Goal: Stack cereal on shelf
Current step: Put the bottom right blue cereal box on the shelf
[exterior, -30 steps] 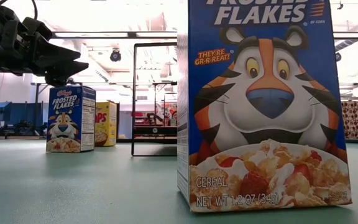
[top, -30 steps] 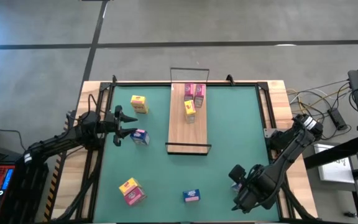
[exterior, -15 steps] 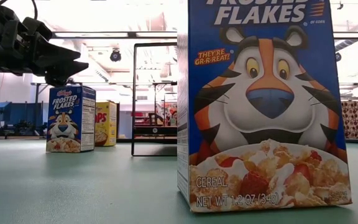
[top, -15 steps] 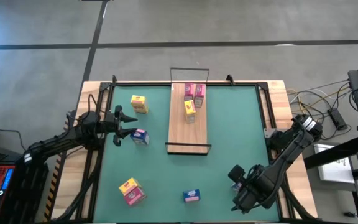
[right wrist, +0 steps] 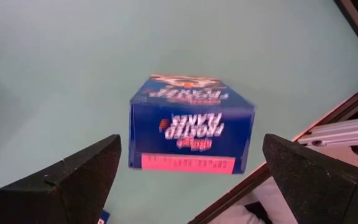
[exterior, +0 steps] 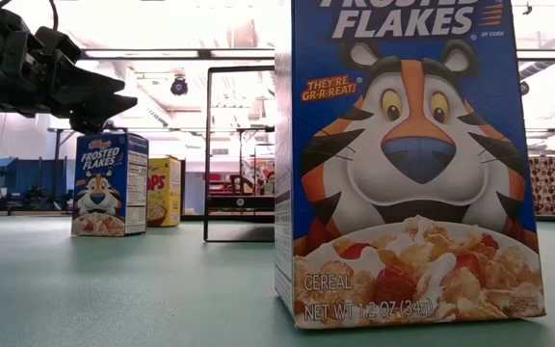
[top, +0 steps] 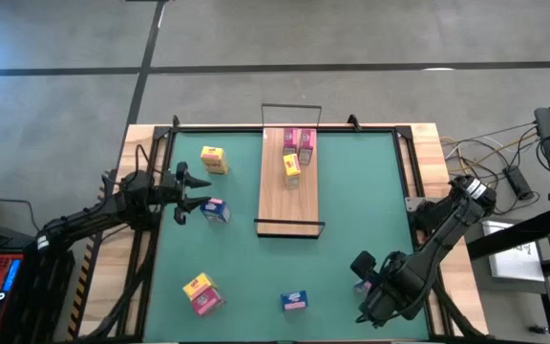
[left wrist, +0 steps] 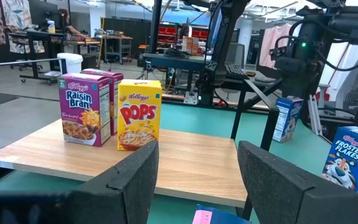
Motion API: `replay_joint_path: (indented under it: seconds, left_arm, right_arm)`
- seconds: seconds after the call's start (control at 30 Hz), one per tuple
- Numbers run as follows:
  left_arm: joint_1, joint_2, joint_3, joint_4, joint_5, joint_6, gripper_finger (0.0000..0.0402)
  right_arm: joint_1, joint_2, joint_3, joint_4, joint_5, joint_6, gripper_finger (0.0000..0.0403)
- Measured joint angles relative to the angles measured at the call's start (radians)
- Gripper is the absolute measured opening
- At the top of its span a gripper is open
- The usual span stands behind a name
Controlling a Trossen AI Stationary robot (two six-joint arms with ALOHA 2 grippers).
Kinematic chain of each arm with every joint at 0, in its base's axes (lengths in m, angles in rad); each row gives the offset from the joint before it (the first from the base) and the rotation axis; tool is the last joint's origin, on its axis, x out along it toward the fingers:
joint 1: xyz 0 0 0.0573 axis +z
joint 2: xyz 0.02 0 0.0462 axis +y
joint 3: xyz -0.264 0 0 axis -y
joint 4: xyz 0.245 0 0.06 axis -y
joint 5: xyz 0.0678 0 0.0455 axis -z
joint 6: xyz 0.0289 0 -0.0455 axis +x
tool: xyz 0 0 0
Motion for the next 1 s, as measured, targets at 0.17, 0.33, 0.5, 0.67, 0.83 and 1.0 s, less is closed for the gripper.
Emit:
replay_joint_path:
  seconds: [0.17, 0.33, 0.5, 0.67, 0.83, 1.0]
  left_arm:
    - [0.000, 0.000, 0.000, 0.000, 0.000, 0.000, 0.0204]
    - [0.000, 0.000, 0.000, 0.000, 0.000, 0.000, 0.0204]
    - [0.000, 0.000, 0.000, 0.000, 0.000, 0.000, 0.0204]
    - [0.000, 0.000, 0.000, 0.000, 0.000, 0.000, 0.0204]
    - [0.000, 0.000, 0.000, 0.000, 0.000, 0.000, 0.0204]
    - [0.000, 0.000, 0.000, 0.000, 0.000, 0.000, 0.0204]
  right_arm:
    - [0.000, 0.002, -0.002, 0.000, 0.000, 0.000, 0.0383]
    - [0.000, 0.036, -0.004, 0.000, -0.001, 0.000, 0.0383]
    - [0.000, 0.048, -0.005, 0.000, 0.003, 0.000, 0.0383]
    - [0.000, 0.060, -0.007, -0.004, 0.004, 0.000, 0.0383]
    - [0.000, 0.082, -0.018, -0.010, 0.014, -0.001, 0.0379]
    - [0.000, 0.093, -0.018, -0.020, 0.038, -0.001, 0.0371]
